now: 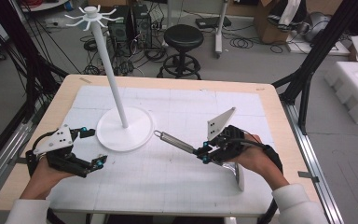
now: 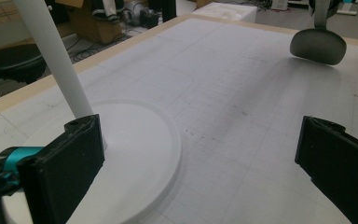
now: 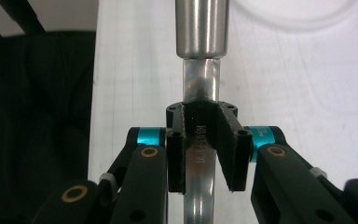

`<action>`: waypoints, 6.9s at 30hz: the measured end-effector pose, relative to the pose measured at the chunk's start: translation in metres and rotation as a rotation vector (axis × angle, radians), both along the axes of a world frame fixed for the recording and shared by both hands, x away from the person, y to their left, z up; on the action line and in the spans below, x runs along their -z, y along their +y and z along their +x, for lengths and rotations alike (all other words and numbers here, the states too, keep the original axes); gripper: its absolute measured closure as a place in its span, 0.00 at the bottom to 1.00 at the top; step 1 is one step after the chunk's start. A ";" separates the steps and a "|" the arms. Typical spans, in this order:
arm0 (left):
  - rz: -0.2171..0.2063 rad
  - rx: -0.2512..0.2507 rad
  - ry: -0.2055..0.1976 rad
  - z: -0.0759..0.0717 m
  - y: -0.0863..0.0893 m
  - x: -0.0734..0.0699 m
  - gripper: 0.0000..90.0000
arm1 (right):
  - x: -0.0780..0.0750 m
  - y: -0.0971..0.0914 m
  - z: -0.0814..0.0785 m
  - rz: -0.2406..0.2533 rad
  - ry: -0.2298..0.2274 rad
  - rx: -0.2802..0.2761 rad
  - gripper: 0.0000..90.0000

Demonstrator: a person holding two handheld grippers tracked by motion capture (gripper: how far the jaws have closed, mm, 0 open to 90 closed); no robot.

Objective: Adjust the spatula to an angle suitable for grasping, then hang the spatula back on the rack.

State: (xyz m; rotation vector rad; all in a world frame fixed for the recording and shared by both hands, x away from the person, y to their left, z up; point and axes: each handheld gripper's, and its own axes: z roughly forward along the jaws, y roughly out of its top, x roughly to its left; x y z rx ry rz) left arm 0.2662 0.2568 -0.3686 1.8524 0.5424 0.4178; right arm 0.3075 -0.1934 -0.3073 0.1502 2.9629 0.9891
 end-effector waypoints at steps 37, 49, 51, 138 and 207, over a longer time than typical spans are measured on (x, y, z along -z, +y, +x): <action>0.021 0.011 0.001 0.003 -0.001 0.002 0.02 | -0.047 0.053 0.029 0.414 -0.060 -0.100 0.83; 0.012 0.011 -0.006 0.000 0.001 -0.001 0.02 | -0.054 0.062 0.033 0.472 -0.040 -0.128 0.83; 0.015 0.016 -0.009 0.000 0.000 -0.002 0.02 | -0.054 0.062 0.031 0.463 -0.034 -0.127 0.83; 0.025 0.487 -0.062 0.039 -0.096 -0.168 0.11 | -0.048 0.074 0.035 0.470 0.005 -0.195 0.83; -0.018 0.338 -0.001 0.037 -0.095 -0.203 0.76 | -0.046 0.049 0.032 0.482 -0.074 0.077 0.07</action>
